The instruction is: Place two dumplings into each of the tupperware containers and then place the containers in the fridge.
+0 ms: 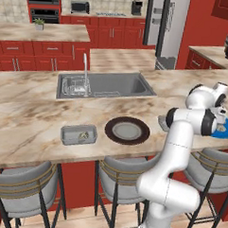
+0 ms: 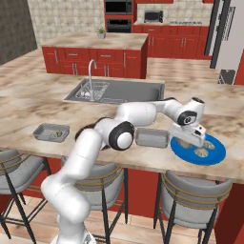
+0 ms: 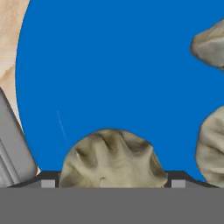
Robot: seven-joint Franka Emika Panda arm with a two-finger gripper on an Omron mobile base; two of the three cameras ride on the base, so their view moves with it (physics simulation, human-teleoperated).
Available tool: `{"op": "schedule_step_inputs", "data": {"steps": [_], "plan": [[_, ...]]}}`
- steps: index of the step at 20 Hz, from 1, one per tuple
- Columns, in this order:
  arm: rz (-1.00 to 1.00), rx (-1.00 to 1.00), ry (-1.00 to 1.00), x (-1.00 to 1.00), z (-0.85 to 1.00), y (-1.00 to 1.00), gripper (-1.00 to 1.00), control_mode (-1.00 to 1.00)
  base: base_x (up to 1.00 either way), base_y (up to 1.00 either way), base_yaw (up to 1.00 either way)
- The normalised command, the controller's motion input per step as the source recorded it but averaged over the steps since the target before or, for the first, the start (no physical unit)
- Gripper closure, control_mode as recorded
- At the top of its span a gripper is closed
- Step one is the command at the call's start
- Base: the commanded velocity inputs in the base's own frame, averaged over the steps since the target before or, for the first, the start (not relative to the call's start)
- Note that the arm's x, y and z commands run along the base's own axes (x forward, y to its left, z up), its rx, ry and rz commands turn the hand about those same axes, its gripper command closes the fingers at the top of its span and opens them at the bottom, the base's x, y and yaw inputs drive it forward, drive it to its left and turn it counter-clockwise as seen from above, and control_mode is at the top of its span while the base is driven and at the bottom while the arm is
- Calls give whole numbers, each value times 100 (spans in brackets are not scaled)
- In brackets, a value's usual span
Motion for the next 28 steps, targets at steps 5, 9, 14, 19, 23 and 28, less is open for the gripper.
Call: {"op": "schedule_step_inputs", "data": {"steps": [5, 9, 14, 19, 23, 28], "plan": [[0, 0, -5, -38, 34, 82, 100, -100, 0, 0, 0], [0, -4, -4, -30, 51, 95, 100, -100, 0, 0, 0], [0, -11, 0, -19, 32, 100, 100, -100, 0, 0, 0], [5, -9, 0, -7, 10, 100, 100, -100, 0, 0, 0], [12, -5, 0, -1, 8, 100, 100, -100, 0, 0, 0], [16, -2, 0, -1, 9, 100, 100, -100, 0, 0, 0]]}}
